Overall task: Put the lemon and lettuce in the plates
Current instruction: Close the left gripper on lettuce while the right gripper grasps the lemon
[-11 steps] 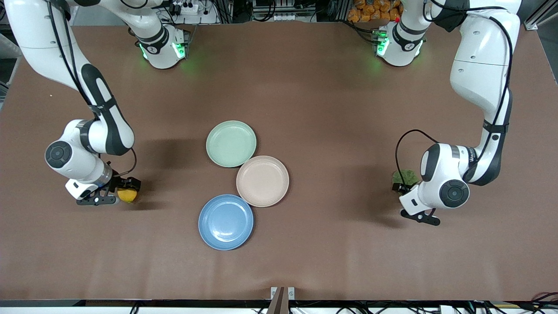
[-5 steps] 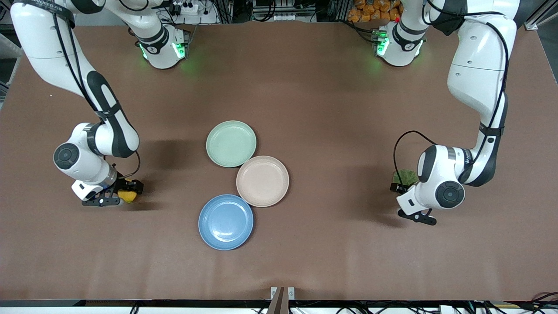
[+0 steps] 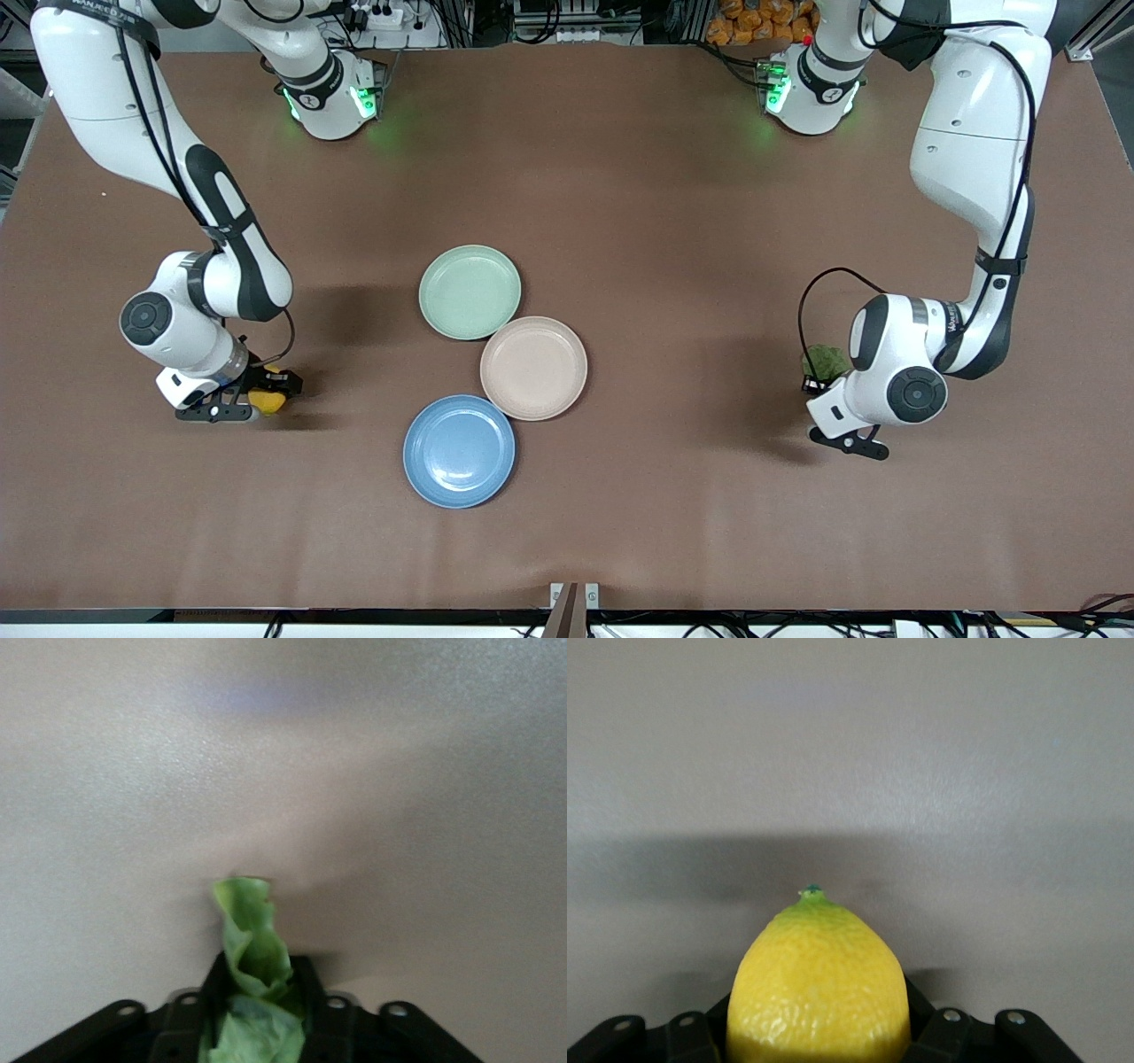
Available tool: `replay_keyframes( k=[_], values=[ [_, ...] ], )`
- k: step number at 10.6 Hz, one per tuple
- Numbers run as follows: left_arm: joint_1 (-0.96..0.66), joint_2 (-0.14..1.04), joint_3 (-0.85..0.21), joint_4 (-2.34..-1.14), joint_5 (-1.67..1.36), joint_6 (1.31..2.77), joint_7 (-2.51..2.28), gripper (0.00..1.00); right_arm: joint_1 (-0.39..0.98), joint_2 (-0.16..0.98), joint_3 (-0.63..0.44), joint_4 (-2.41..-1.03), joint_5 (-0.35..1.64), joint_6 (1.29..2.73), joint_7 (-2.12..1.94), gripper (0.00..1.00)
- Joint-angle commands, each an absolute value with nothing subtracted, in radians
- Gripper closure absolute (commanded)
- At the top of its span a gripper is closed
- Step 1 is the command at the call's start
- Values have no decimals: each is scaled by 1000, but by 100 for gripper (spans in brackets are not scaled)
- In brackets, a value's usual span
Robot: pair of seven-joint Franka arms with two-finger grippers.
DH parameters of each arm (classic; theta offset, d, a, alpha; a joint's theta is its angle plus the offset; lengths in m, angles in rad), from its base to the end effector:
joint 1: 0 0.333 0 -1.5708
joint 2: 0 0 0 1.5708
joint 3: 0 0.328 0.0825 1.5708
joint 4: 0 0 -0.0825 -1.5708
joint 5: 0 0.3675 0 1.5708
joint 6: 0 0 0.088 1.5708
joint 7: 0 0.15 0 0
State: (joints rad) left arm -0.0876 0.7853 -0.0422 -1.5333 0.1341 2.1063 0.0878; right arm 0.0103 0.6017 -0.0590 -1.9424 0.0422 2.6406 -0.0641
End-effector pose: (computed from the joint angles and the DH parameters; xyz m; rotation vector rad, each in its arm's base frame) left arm 0.6669 -0.0728 0.1526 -3.0122 0.4385 0.3195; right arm 0.6301 -0.0302 0.1591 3.1216 -0.0135 0.1518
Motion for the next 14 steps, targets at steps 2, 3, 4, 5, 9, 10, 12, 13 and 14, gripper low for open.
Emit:
replay_keyframes(
  k=[2, 3, 4, 5, 9, 10, 12, 13, 14],
  values=[
    [-90, 778, -43, -1537, 135, 2114, 81, 100, 18, 531, -58, -1913, 60, 2513, -52, 72],
    [-89, 770, -44, -1539, 135, 2114, 81, 100, 18, 517, -60, -1905, 58, 2481, -52, 72],
    [-89, 758, -49, -1539, 123, 2112, 81, 100, 18, 506, -58, -1901, 57, 2470, -54, 72],
    [-87, 740, -52, -1539, 103, 2105, 81, 100, 29, 497, -58, -1901, 57, 2467, -52, 73],
    [-91, 680, -64, -1540, 80, 2050, 77, 100, 93, 483, -58, -1898, 61, 2453, -41, 73],
    [-89, 672, -72, -1539, 71, 2021, 75, 100, 112, 486, -58, -1893, 63, 2456, -40, 73],
    [-92, 638, -99, -1539, 69, 1959, 33, 100, 168, 494, -58, -1864, 66, 2456, -17, 73],
    [-92, 626, -121, -1537, 69, 1936, -3, 100, 195, 509, -58, -1843, 89, 2456, -8, 73],
    [-92, 614, -139, -1537, 69, 1927, -36, 100, 219, 534, -58, -1812, 121, 2456, -11, 73]
  ],
)
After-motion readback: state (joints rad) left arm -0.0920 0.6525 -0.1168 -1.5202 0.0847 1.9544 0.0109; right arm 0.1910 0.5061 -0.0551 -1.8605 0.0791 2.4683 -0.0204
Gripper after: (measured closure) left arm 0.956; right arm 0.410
